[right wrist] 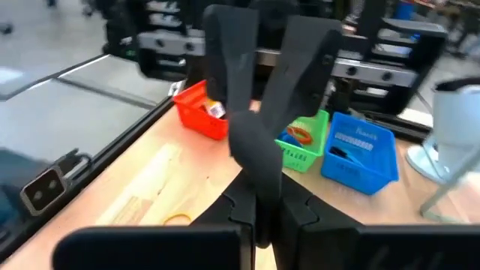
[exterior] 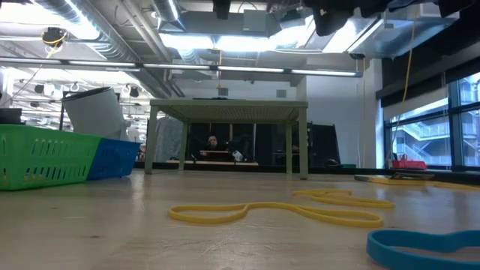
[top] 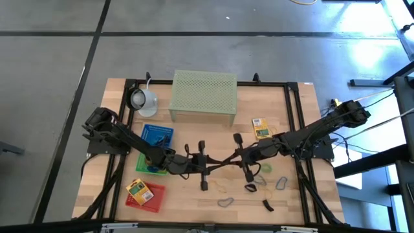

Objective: Pick & Place Office Desk Supplies
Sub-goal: Put the black rubber band into the blue bin

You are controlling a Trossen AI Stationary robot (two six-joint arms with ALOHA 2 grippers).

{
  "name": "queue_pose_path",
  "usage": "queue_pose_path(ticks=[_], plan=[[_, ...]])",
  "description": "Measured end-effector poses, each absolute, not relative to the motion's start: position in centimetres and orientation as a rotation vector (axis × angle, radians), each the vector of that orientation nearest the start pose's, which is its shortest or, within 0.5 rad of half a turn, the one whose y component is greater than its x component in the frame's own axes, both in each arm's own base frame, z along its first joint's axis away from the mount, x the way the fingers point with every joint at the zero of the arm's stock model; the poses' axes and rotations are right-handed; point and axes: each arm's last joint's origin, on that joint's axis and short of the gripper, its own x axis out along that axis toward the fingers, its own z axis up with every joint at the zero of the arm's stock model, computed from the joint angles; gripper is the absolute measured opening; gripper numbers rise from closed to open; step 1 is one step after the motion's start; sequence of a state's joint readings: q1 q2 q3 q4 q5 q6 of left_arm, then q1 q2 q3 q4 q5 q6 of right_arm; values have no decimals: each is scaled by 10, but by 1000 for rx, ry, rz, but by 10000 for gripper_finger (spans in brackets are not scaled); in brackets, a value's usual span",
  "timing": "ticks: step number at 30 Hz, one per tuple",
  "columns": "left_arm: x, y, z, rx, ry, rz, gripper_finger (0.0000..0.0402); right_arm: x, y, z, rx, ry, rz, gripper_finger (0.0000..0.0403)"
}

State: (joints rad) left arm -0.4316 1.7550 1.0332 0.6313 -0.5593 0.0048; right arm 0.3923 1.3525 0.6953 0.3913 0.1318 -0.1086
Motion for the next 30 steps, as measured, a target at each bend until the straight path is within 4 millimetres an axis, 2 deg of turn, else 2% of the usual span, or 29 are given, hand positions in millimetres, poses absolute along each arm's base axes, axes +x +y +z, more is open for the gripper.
queue_pose_path(ticks=[4, 11, 15, 19, 24, 30], plan=[[355, -146, 238, 54, 80, 131, 7, 266, 105, 234, -100, 256, 228, 51], [355, -146, 238, 54, 80, 134, 8, 265, 106, 233, -93, 267, 227, 142], [353, -144, 238, 25, 98, 186, 8, 257, 106, 236, -109, 312, 239, 192], [345, -139, 243, -5, 166, 232, 8, 244, 100, 240, -95, 392, 231, 227], [322, -127, 260, -38, 281, 299, 8, 229, 94, 244, -22, 471, 210, 244], [277, -106, 279, -117, 449, 404, 8, 224, 92, 243, -3, 512, 199, 239]])
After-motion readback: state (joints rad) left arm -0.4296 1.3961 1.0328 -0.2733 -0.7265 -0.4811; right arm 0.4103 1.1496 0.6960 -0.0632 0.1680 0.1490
